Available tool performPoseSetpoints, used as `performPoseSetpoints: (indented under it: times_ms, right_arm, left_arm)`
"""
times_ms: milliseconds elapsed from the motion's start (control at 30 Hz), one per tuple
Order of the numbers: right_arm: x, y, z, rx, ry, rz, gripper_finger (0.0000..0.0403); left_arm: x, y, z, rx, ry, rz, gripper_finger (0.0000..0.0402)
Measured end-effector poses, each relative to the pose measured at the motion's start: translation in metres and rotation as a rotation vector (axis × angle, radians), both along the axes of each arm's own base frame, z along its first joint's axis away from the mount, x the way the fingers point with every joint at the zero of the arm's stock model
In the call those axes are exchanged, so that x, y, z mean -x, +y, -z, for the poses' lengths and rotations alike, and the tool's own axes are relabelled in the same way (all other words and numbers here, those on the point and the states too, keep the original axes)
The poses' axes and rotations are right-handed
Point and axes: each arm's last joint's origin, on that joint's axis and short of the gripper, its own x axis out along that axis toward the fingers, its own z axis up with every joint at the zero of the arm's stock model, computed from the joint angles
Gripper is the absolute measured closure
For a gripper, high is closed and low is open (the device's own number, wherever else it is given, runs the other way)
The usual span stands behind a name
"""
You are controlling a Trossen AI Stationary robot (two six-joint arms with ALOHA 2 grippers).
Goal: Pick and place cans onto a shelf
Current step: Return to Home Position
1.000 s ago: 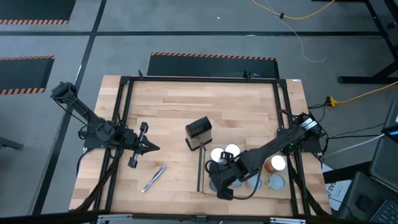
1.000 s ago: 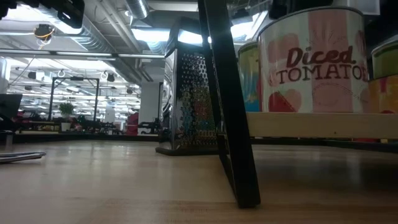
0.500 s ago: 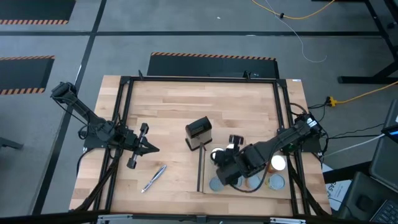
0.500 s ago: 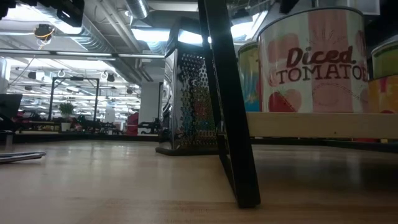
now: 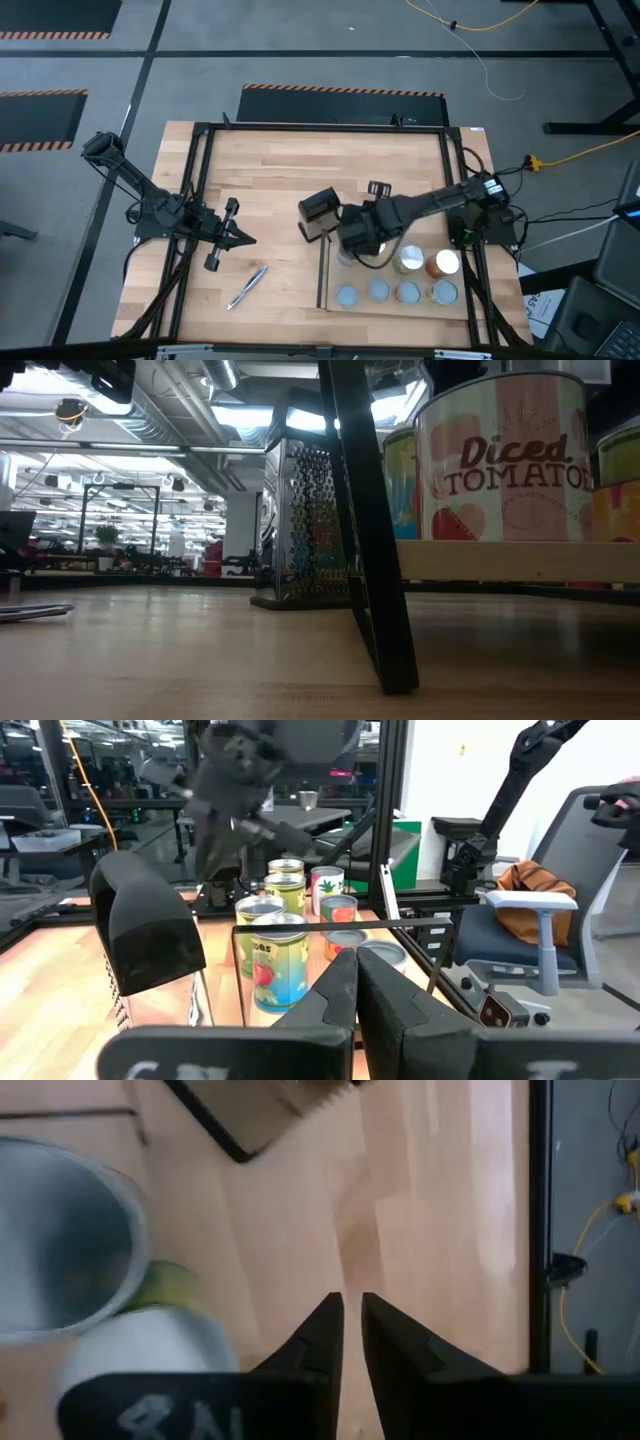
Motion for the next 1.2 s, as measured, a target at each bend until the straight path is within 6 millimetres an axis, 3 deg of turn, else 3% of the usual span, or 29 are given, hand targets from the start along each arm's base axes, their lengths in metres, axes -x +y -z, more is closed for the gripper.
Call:
performPoseSetpoints:
  times_ms: [233, 533, 1200]
  right_arm:
    - [-0.006, -0.025, 0.018, -0.065, 0.088, 0.020, 0.0357]
    - [-0.002, -0.027, 0.042, -0.172, 0.182, 0.015, 0.0357]
    - [0.010, 0.022, 0.044, -0.224, 0.173, -0.069, 0.0357]
  left_arm:
    - [0.000, 0.000, 0.000, -0.001, -0.001, 0.011, 0.0401]
    - [0.000, 0.000, 0.000, -0.002, -0.001, 0.012, 0.0401]
    - [0.000, 0.000, 0.000, -0.003, -0.001, 0.011, 0.0401]
